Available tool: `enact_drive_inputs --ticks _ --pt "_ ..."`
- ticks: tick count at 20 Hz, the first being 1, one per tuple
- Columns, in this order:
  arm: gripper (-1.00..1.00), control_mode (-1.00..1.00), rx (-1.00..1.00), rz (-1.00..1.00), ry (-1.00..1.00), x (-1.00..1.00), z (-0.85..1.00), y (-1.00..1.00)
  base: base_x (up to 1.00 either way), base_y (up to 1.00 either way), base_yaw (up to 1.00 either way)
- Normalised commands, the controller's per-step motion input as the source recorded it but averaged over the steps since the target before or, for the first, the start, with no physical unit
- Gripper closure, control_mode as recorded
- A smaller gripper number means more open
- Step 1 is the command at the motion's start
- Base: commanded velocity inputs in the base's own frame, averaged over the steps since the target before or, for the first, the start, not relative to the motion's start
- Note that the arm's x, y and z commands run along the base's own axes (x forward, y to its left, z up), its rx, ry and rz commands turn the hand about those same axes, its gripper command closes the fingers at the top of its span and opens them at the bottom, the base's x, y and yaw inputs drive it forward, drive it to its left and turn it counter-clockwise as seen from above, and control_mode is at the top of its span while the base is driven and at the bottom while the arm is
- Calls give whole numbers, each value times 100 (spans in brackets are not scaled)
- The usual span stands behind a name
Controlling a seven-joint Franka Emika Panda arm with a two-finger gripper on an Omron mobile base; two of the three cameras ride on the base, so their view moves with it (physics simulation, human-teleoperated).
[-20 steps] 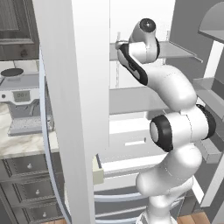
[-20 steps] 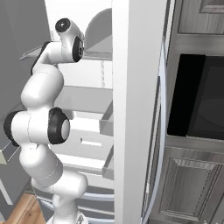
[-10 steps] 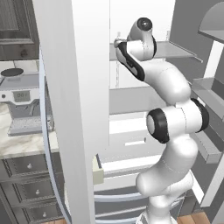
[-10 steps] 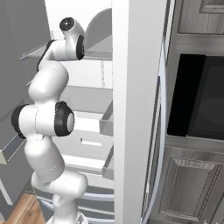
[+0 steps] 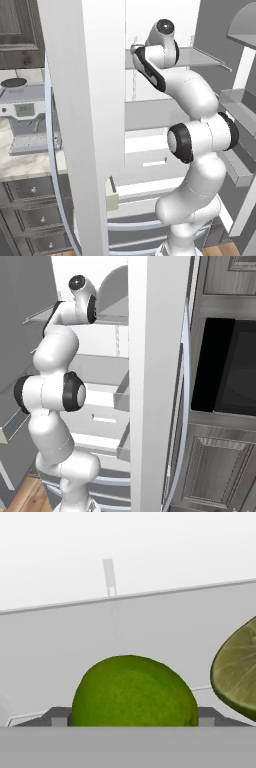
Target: Grab the lime and lemon wedge from the fridge, place them in the blender, close the lid, and turn on the blender to create a marinade.
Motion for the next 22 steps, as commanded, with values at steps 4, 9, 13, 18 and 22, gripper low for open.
enact_drive_inputs --ticks 4,9,13,18,22 --pt "100 -100 0 0 -2 -26 0 0 0 0 0" --pt "100 -100 0 0 -19 -81 0 0 0 0 0" --pt "100 -100 0 1 -37 -100 4 0 0 0 0" --pt "100 -100 3 2 -41 -100 27 -6 0 0 0" --pt "100 -100 2 1 -33 -100 44 -14 0 0 0"
